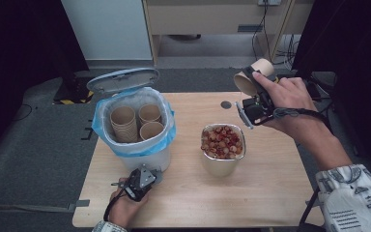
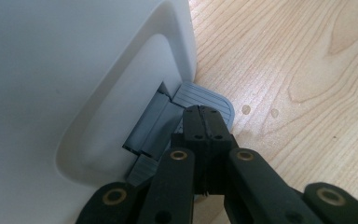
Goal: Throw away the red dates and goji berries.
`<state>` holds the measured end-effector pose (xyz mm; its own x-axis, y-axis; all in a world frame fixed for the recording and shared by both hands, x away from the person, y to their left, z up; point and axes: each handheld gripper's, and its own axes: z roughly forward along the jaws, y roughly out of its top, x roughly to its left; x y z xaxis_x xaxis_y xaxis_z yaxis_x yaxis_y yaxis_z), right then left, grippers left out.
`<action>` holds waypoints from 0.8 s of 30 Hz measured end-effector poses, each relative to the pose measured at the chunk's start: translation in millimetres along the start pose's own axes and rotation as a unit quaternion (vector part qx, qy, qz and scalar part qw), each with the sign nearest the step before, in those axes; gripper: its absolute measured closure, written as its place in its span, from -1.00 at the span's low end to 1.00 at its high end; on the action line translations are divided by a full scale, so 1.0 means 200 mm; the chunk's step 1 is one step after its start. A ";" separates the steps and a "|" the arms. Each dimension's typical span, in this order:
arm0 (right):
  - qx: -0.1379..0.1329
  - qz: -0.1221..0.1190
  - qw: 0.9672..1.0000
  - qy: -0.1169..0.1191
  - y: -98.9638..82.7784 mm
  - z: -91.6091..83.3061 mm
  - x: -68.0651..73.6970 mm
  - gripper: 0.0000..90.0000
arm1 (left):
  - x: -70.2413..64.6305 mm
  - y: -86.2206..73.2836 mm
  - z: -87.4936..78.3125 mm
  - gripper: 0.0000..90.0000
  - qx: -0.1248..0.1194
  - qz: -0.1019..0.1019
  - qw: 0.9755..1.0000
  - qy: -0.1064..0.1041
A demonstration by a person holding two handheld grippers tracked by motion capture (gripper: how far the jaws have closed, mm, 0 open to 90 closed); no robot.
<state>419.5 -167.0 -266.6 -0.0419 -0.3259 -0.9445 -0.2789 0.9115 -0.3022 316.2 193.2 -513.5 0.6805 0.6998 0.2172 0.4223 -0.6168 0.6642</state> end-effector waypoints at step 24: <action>-0.003 -0.033 0.999 0.001 0.05 0.01 0.06 -0.29 | 0.00 0.00 0.00 0.99 -0.002 -0.002 1.000 -0.001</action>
<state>417.4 -162.3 -281.7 -0.0245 -0.3864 -0.9220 -0.2863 0.8864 -0.3638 316.3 193.6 -513.7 0.6804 0.7012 0.2128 0.4224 -0.6127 0.6680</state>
